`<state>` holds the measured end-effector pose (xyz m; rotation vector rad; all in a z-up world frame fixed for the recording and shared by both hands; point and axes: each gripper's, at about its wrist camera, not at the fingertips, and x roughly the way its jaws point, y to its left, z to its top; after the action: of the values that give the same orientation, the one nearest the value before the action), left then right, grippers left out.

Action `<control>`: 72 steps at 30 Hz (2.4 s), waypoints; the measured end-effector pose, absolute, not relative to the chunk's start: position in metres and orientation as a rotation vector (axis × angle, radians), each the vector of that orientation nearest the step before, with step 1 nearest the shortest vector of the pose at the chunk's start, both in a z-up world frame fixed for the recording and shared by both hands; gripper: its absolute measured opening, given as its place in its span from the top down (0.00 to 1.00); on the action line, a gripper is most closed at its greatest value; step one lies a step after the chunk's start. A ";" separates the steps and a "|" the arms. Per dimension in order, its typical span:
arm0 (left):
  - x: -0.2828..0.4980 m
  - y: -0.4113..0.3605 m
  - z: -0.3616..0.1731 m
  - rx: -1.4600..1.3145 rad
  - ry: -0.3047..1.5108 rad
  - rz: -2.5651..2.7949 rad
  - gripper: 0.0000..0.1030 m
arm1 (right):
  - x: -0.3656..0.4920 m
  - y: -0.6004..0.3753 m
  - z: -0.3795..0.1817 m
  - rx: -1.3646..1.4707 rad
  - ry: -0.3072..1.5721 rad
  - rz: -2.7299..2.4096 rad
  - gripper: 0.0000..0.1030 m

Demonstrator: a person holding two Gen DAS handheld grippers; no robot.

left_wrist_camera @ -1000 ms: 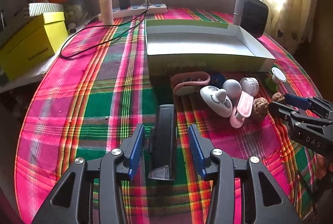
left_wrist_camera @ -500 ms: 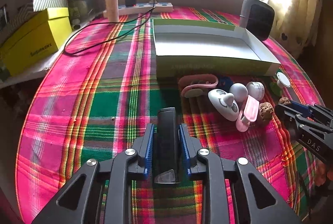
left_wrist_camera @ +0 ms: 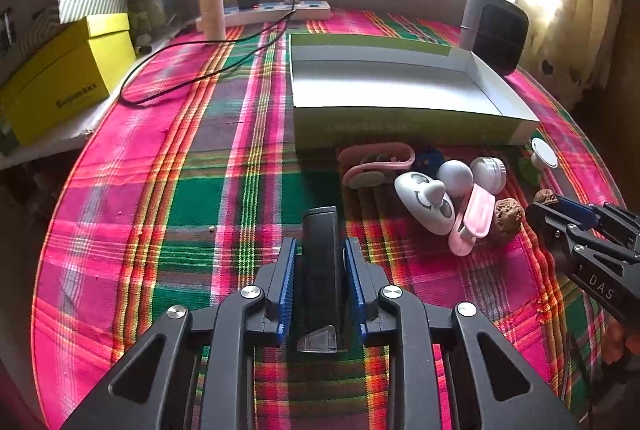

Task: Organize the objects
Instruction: 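Carry flashlight and walnut into the white box lid and open both tools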

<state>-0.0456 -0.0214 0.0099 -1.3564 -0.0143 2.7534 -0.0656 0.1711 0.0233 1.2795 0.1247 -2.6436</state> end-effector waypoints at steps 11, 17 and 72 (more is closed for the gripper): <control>-0.050 -0.016 0.024 -1.313 0.000 2.753 0.79 | -0.067 0.169 0.031 1.231 0.107 -2.637 0.69; -0.059 -0.014 0.036 -1.274 0.000 2.755 0.79 | -0.074 0.168 0.042 1.201 0.084 -2.633 0.69; -0.230 0.005 0.034 -1.312 0.017 2.682 0.79 | -0.248 0.119 0.045 1.317 0.122 -2.570 0.69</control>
<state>-0.2304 0.0045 0.0338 -1.3122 0.0170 2.6820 -0.2478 0.1185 0.0450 1.3174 0.1216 -2.5704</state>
